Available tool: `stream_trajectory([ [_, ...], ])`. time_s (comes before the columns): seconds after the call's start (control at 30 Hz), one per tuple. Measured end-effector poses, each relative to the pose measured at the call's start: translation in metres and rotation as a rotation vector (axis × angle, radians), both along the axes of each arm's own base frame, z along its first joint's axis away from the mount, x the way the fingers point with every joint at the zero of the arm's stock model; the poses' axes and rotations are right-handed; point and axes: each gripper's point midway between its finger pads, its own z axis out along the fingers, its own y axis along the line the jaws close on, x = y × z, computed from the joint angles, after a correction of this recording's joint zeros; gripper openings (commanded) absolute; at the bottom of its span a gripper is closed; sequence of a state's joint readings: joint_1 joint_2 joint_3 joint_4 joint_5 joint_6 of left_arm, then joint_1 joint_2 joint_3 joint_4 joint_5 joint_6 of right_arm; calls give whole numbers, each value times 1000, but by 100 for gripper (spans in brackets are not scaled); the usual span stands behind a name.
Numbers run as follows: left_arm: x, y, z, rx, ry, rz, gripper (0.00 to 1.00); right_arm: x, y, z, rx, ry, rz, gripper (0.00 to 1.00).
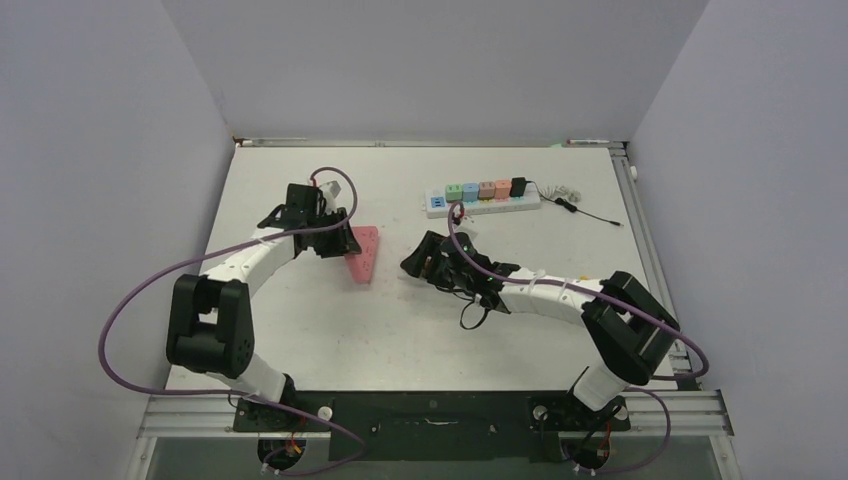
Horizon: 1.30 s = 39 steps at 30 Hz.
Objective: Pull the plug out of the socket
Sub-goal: Remove the plug from the socket, then place the plug at the center of the board, then place the socket at the center of the board.
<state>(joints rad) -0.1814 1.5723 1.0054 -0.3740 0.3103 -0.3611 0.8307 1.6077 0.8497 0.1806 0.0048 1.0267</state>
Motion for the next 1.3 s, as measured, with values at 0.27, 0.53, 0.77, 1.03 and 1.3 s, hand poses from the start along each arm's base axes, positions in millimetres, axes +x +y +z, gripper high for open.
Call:
stream_trajectory([
  [0.27, 7, 14, 26, -15, -75, 40, 0, 10, -37, 11, -56, -18, -67, 5],
  [0.53, 20, 60, 29, -24, -82, 166, 0, 25, -157, -3, -170, 51, -303, 6],
  [0.77, 23, 87, 26, -30, -68, 236, 4, 31, -264, 7, -224, 63, -567, 7],
  [1.03, 17, 91, -2, -40, 35, 252, 15, 4, -320, -25, -295, 184, -700, 12],
  [1.3, 14, 90, -10, -47, 74, 251, 28, -2, -331, -34, -334, 224, -722, 16],
])
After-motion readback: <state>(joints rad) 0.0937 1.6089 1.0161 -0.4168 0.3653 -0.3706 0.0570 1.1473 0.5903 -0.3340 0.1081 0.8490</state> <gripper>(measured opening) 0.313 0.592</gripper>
